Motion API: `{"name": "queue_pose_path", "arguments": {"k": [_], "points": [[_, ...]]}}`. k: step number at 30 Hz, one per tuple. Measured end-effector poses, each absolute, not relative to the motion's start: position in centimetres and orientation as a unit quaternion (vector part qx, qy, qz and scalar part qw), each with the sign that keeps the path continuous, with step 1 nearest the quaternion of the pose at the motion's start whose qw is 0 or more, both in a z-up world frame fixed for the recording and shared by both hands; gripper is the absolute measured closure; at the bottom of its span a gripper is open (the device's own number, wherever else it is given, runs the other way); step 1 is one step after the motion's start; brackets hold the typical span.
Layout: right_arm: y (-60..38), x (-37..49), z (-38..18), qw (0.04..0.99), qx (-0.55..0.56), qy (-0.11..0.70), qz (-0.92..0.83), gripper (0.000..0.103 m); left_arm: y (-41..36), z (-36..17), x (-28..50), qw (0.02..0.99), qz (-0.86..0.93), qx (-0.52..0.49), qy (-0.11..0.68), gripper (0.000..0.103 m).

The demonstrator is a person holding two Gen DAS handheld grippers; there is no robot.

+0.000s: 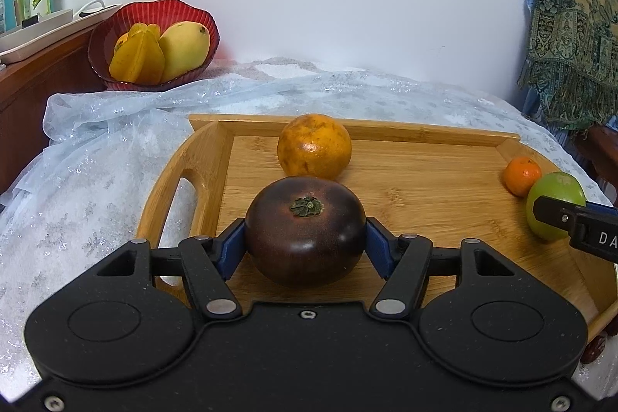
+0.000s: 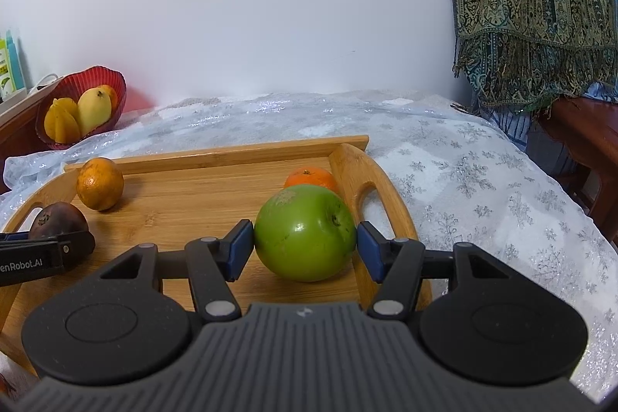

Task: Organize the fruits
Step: 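Carry the dark purple fruit and green apple over the tray with both grippers, then open the left gripper to release the purple fruit while the right releases the green apple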

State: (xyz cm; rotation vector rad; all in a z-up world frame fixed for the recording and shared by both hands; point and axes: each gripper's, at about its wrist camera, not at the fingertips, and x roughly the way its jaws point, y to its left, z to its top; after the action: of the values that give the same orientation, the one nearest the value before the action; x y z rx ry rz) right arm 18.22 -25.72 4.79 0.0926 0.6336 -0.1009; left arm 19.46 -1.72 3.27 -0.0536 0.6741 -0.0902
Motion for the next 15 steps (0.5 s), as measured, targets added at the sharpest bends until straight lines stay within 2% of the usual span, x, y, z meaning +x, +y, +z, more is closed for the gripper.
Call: {"name": "queue_pose_path", "arguments": {"k": [15], "points": [[-25.93, 18.11, 4.76, 0.947, 0.058, 0.311, -0.052, 0.036, -2.02, 2.82, 19.29, 0.939, -0.049, -0.011, 0.340, 0.033]]}}
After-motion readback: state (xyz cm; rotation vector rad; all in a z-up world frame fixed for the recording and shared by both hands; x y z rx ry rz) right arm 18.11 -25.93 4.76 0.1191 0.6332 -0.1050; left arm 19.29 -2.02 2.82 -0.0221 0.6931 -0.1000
